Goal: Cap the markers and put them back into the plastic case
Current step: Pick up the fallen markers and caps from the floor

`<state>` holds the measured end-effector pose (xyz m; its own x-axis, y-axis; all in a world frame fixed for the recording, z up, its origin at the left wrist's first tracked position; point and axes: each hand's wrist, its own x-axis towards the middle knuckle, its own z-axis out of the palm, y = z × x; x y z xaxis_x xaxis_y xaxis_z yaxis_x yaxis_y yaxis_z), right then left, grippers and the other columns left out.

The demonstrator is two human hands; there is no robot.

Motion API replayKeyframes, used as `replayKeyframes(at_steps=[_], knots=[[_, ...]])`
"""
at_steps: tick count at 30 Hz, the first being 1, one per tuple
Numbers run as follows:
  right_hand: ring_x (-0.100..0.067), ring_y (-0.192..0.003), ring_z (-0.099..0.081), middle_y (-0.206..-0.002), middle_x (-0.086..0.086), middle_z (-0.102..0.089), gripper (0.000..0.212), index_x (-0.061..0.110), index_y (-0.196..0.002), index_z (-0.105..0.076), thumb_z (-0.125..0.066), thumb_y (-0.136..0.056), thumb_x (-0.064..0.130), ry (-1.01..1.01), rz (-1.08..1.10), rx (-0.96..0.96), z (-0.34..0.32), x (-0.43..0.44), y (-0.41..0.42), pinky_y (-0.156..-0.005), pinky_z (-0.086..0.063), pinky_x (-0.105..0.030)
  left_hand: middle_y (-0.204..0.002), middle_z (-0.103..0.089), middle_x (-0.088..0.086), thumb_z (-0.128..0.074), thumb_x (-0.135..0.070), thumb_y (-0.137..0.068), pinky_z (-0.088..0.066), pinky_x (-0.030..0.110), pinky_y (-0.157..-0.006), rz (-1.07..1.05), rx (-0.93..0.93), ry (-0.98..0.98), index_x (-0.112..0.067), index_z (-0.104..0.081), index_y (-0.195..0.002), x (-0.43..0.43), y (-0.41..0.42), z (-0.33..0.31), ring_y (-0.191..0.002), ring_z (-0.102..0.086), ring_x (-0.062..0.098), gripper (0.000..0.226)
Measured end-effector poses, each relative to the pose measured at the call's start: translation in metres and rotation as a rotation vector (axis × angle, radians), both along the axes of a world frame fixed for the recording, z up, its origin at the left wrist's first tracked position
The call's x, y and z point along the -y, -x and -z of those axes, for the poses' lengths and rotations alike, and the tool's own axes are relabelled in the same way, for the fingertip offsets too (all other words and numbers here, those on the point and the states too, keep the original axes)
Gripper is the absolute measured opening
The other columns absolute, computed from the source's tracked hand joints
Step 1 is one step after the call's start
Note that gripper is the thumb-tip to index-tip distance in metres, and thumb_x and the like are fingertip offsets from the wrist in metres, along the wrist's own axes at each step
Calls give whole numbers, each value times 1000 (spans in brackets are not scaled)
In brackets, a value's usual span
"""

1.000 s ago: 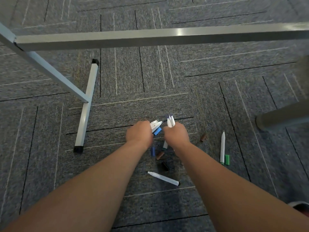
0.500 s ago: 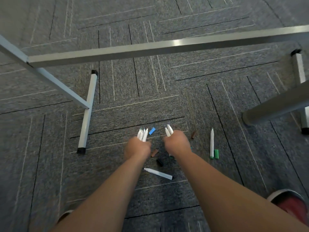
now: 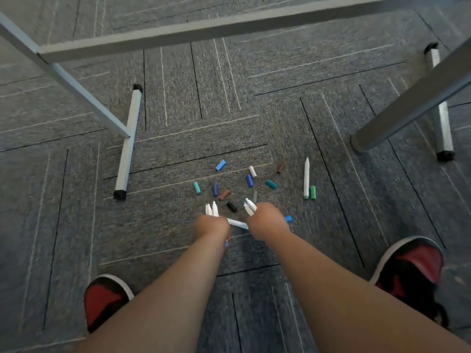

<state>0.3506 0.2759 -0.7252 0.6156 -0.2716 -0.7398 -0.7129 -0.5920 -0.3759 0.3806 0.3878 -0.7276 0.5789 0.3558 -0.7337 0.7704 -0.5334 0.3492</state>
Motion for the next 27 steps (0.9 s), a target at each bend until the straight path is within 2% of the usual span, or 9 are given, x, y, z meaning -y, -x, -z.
replayKeyframes(at_steps=[1,3,4,6,9,14,17,22,27], knots=[[-25,-74,-54,-74,-3,-50,17,14,-78,-46,-55,-92,16,-3,15,10,1,1,5,-56,-42,-31,-131,-62,6,-60,0,-86,-59,43,-73,-27,7,15,0,-62,-125,2,3,4,-94,-69,31,40],[-25,-76,-55,-76,-2,-51,16,15,-80,-46,-57,-91,18,-13,50,35,2,2,13,-56,-39,-30,-107,-69,2,-70,-14,-86,-55,39,-51,-106,26,38,5,-65,-109,4,7,9,-70,-70,32,30],[-25,-75,-55,-77,-2,-52,12,15,-83,-48,-57,-91,19,-21,66,47,2,3,16,-57,-39,-30,-96,-72,6,-75,-21,-84,-50,34,-46,-136,34,28,6,-66,-102,5,8,13,-62,-68,30,34],[-25,-76,-56,-82,-3,-56,7,16,-89,-50,-56,-91,19,-29,90,66,1,4,21,-58,-39,-30,-86,-73,15,-79,-29,-78,-55,34,-52,-124,40,-26,3,-68,-98,7,9,19,-62,-69,29,39],[-26,-83,-61,-92,-5,-62,9,15,-101,-56,-55,-92,19,-31,118,74,-1,7,23,-64,-45,-32,-94,-73,14,-78,-26,-75,-60,40,-73,-55,19,-138,0,-69,-101,9,10,30,-83,-72,32,38],[-26,-83,-61,-88,-2,-58,8,17,-100,-53,-55,-94,21,-51,170,144,-3,16,14,-65,-47,-34,-89,-71,12,-69,-18,-80,-57,34,-66,0,24,-205,-2,-69,-99,13,5,22,-80,-69,30,25],[-24,-80,-64,-88,-3,-64,10,18,-100,-59,-56,-92,23,-61,265,170,-3,20,11,-66,-52,-36,-92,-64,9,-64,-19,-87,-42,29,-55,41,82,-221,-5,-65,-109,12,3,4,-77,-62,29,26],[-24,-81,-62,-90,-4,-64,21,14,-106,-60,-53,-95,30,-3,404,177,-11,43,1,-72,-53,-37,-73,-54,-3,-63,-29,-89,-33,26,-49,225,236,-166,-14,-61,-105,39,-16,-36,-58,-51,14,22],[-28,-86,-60,-108,-12,-66,26,7,-116,-60,-53,-97,24,109,507,120,-17,86,-10,-75,-52,-35,-104,-59,5,-61,-22,-91,-40,30,-64,438,223,39,-13,-54,-131,93,-48,-44,-83,-53,23,42]])
